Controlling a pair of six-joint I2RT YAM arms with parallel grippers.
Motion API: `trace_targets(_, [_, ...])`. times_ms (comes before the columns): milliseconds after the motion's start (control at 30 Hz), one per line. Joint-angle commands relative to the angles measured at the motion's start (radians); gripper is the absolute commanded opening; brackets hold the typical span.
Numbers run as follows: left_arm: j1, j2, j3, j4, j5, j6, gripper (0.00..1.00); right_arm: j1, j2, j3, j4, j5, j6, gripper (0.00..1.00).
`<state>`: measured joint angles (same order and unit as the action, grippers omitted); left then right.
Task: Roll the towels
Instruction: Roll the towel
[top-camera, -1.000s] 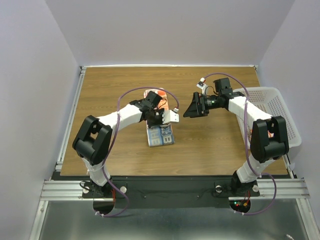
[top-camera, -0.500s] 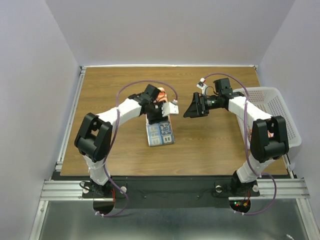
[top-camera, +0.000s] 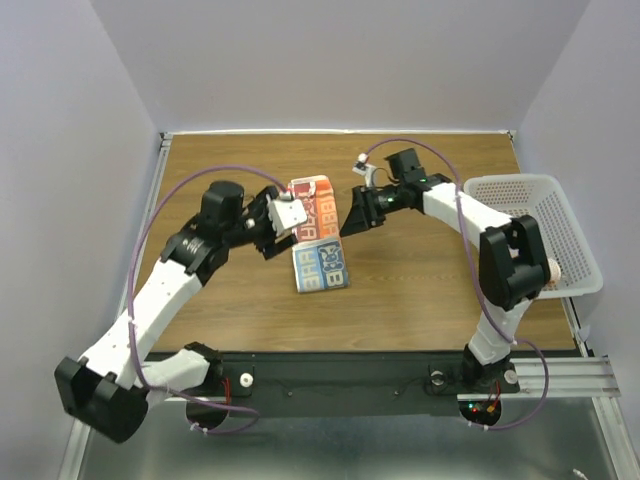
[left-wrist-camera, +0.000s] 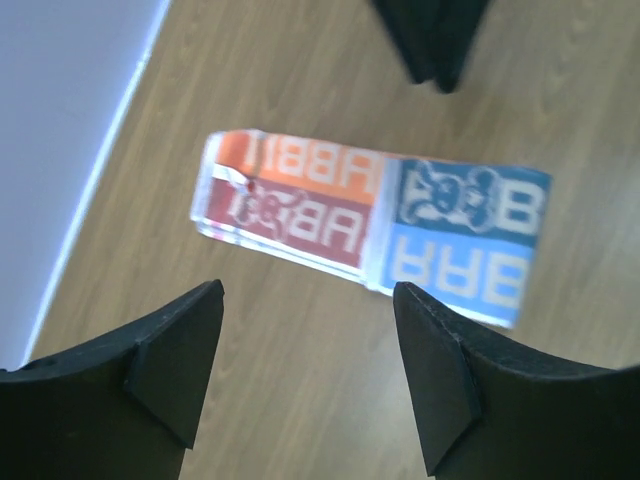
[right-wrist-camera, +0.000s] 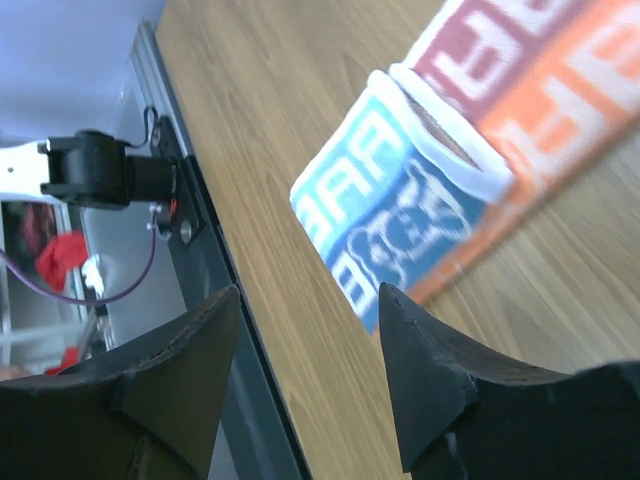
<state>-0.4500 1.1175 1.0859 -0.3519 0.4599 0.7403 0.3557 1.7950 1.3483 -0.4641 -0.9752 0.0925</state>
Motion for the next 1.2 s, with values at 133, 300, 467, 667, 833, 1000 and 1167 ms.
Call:
trace_targets(133, [-0.104, -0.162, -0.312, -0.019, -0.019, 0.037, 0.8, 0.143, 0.208, 0.129, 0.083, -0.052, 0.067, 0.57])
trace_targets(300, [-0.315, -0.156, -0.428, 0.079, -0.208, 0.036, 0.78, 0.146, 0.305, 0.088, 0.123, -0.031, 0.095, 0.53])
trace_targets(467, [-0.438, -0.044, -0.458, 0.186, -0.348, 0.048, 0.79, 0.146, 0.346, 0.034, 0.156, -0.008, 0.118, 0.52])
trace_targets(667, [-0.513, 0.12, -0.472, 0.333, -0.452, 0.097, 0.87, 0.146, 0.356, 0.003, 0.162, 0.015, 0.122, 0.51])
trace_targets(833, [-0.523, 0.183, -0.477, 0.406, -0.503, 0.129, 0.84, 0.146, 0.354, -0.018, 0.163, 0.026, 0.13, 0.5])
trace_targets(1000, [-0.524, 0.264, -0.488, 0.458, -0.537, 0.146, 0.75, 0.146, 0.353, -0.021, 0.166, 0.012, 0.131, 0.51])
trace_targets(1167, [-0.524, 0.335, -0.481, 0.473, -0.547, 0.137, 0.7, 0.144, 0.349, -0.018, 0.166, 0.012, 0.139, 0.52])
